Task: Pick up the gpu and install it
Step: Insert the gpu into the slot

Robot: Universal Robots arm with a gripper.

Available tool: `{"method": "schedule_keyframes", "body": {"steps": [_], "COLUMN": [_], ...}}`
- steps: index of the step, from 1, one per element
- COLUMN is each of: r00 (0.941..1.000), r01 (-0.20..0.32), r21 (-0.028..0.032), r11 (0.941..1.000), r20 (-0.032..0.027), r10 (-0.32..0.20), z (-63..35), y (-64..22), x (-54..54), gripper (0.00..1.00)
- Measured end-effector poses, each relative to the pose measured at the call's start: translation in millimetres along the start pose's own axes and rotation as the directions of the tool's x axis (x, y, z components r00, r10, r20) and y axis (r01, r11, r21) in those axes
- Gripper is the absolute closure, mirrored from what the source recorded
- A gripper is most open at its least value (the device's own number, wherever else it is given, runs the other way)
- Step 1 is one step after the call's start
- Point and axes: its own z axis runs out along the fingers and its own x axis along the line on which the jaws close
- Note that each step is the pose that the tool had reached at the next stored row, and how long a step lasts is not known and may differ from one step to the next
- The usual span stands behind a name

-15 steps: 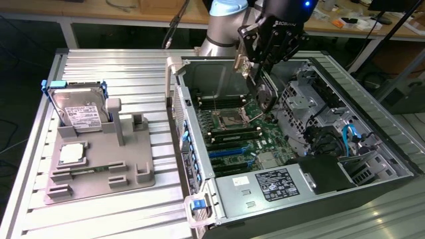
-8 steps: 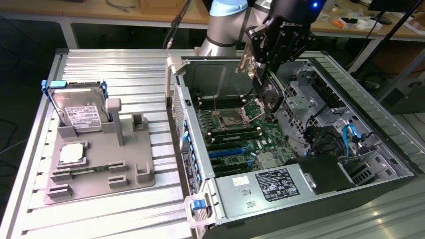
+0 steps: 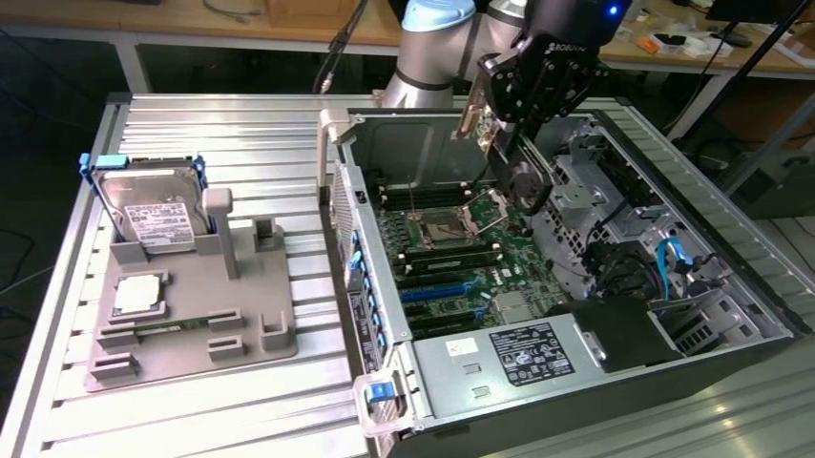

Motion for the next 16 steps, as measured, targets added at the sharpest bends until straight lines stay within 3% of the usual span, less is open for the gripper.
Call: {"method": "schedule_keyframes", "body": {"steps": [9,16], "r00": [0.9962,0.9846], "r01": [0.087,0.175], "r21": [-0.001,-0.0018], "r11": [0.9962,0.9846], "r20": [-0.0008,-0.001], "r10": [-0.087,-0.175], "z": [0.6,1.5], "y": [-0.7,-1.0], "x": [-5.8,-8.7], "gripper": [0.73,0.73]}}
